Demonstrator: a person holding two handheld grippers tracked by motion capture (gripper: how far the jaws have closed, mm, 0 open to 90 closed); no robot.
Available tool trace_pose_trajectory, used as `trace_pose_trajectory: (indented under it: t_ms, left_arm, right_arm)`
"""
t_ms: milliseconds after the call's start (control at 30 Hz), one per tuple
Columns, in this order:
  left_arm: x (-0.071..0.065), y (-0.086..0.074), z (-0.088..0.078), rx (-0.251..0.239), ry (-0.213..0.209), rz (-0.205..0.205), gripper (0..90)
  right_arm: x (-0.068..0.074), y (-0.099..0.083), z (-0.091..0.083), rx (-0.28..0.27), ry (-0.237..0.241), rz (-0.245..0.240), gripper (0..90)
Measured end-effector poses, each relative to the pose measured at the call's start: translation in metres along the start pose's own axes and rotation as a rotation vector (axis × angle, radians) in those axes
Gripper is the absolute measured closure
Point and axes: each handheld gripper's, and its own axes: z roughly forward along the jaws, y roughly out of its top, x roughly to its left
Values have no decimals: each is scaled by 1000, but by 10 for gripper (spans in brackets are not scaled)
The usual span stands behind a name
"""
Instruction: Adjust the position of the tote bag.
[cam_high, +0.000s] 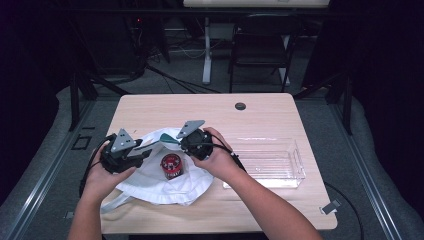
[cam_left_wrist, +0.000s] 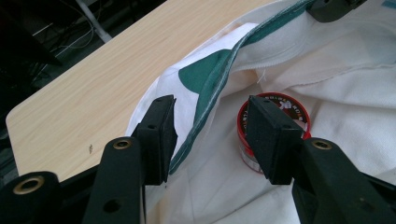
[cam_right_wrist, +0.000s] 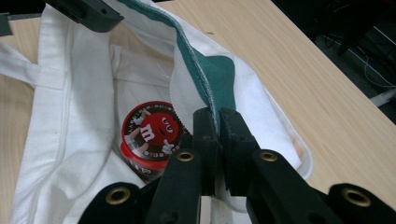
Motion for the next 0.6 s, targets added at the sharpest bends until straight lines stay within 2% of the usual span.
trace_pose_trajectory:
  t_ms: [200,600]
  left_arm:
    - [8,-5,-10,-4,18,-23,520]
    - [18,-17,-13,9,36,-54,513]
  right_arm:
    - [-1,1,0,4,-8,0,859]
    - [-7,4,0,-1,-10,18,859]
